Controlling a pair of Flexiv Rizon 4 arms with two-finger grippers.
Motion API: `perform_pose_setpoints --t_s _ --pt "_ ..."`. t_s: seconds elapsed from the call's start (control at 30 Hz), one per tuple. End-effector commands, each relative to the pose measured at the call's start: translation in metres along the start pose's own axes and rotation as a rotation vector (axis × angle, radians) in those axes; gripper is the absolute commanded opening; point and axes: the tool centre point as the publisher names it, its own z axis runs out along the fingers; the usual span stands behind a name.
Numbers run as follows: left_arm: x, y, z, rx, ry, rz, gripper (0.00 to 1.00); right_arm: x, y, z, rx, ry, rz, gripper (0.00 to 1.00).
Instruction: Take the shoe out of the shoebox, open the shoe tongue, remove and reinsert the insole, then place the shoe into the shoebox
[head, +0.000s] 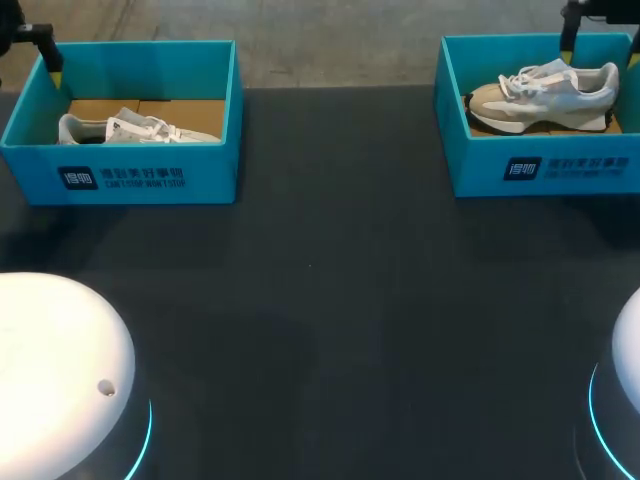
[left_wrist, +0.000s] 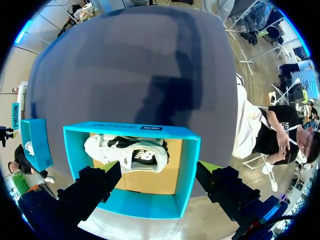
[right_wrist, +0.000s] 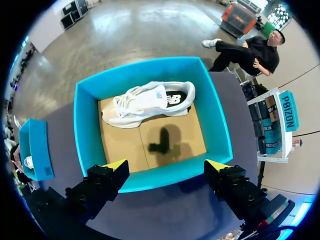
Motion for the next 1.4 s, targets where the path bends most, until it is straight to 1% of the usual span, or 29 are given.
perform_pose_setpoints --t_s 0.03,0.1,0.23,0.37,0.57,0.7,0.77,0.8,0.87,1.03,1.07,1.1,1.13,1.17,1.2,1.23,1.3,1.37,1.4 --pt "0.0 -0.001 0.0 -0.002 0.003 0.0 1.0 0.002 0.003 0.001 -0.033 -0.011 -0.023 1.0" --pt "0.0 -0.001 0.0 -0.002 0.003 0.0 1.0 0.001 0.011 0.008 -0.013 0.023 -0.062 1.0" --pt "0.0 -0.001 0.0 -0.002 0.003 0.0 1.0 0.002 0.027 0.026 -0.059 -0.001 -0.116 1.0" --pt "0.0 -0.001 0.0 -0.002 0.003 0.0 1.0 -0.001 0.045 0.044 -0.061 -0.028 -0.14 1.0" --pt "0.0 -0.001 0.0 -0.002 0.003 0.0 1.0 -0.008 0.066 0.058 -0.065 -0.051 -0.166 1.0" --pt "0.0 -0.001 0.0 -0.002 0.003 0.0 1.0 -0.014 0.077 0.067 -0.064 -0.058 -0.178 1.0" --pt "0.0 -0.001 0.0 -0.002 0.003 0.0 1.0 -0.016 0.081 0.072 -0.06 -0.065 -0.188 0.84" --pt "0.0 -0.001 0.0 -0.002 0.003 0.0 1.0 -0.016 0.083 0.075 -0.061 -0.066 -0.191 0.83" --pt "0.0 -0.001 0.0 -0.002 0.003 0.0 1.0 -0.018 0.087 0.081 -0.064 -0.071 -0.202 0.76" --pt "0.0 -0.001 0.0 -0.002 0.003 0.0 1.0 -0.021 0.099 0.092 -0.053 -0.083 -0.218 0.86" --pt "0.0 -0.001 0.0 -0.002 0.003 0.0 1.0 -0.021 0.101 0.095 -0.055 -0.085 -0.219 0.86" --pt "0.0 -0.001 0.0 -0.002 0.003 0.0 1.0 -0.022 0.103 0.098 -0.054 -0.086 -0.22 0.83" --pt "0.0 -0.001 0.0 -0.002 0.003 0.0 1.0 -0.023 0.106 0.1 -0.055 -0.096 -0.218 0.75" --pt "0.0 -0.001 0.0 -0.002 0.003 0.0 1.0 -0.024 0.108 0.102 -0.055 -0.097 -0.219 0.63" --pt "0.0 -0.001 0.0 -0.002 0.003 0.0 1.0 -0.025 0.11 0.103 -0.054 -0.097 -0.22 0.59" --pt "0.0 -0.001 0.0 -0.002 0.003 0.0 1.0 -0.026 0.112 0.104 -0.051 -0.098 -0.227 0.63" --pt "0.0 -0.001 0.0 -0.002 0.003 0.0 1.0 -0.028 0.115 0.108 -0.042 -0.101 -0.24 0.59" --pt "0.0 -0.001 0.0 -0.002 0.003 0.0 1.0 -0.029 0.118 0.112 -0.039 -0.104 -0.248 0.59" --pt "0.0 -0.001 0.0 -0.002 0.003 0.0 1.0 -0.029 0.118 0.115 -0.037 -0.108 -0.256 0.62"
